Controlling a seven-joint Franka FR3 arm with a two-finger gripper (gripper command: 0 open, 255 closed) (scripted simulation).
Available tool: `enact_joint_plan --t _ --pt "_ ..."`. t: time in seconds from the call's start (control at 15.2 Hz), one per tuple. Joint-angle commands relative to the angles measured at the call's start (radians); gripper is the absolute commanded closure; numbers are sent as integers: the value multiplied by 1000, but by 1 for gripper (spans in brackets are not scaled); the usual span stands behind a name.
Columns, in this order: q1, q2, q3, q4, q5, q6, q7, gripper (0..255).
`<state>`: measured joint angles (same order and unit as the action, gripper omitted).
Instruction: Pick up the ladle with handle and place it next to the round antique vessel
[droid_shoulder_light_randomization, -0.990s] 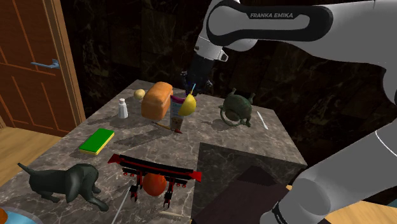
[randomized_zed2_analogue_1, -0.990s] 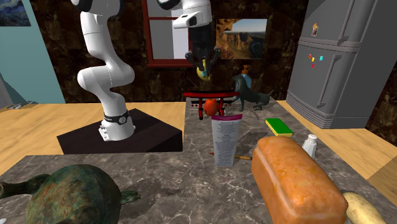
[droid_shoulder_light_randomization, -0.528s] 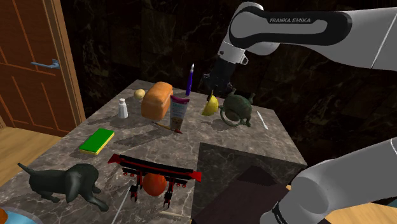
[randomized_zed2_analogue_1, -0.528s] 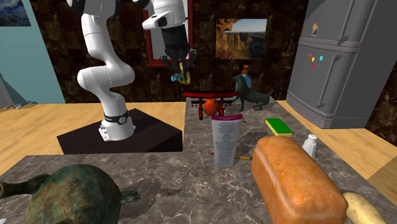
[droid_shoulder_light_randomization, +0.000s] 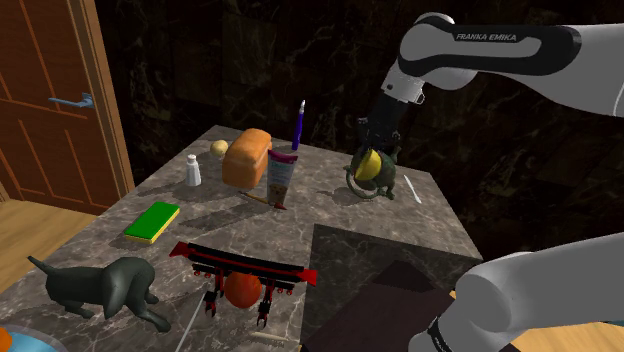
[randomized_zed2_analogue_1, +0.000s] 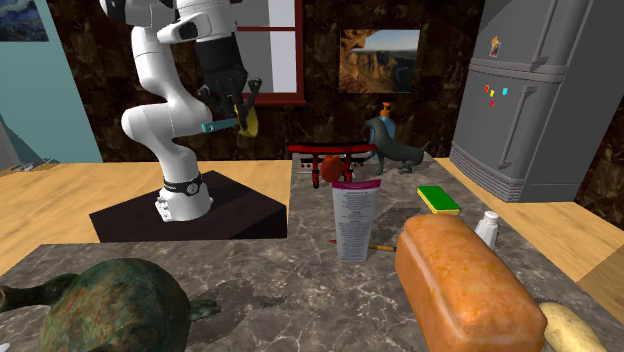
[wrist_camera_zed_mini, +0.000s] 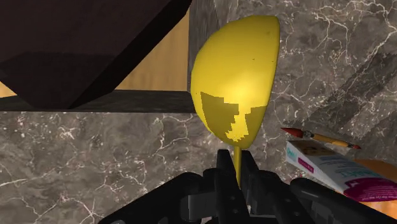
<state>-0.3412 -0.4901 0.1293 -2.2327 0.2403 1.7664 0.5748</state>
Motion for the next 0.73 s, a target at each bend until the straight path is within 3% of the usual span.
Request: enact_joint_plan --t 0.0,0.66 --pt "-17 -24 -39 -26 -15 -8 -51 255" --pt "-111 -32 -231 -22 -115 -63 -289 255"
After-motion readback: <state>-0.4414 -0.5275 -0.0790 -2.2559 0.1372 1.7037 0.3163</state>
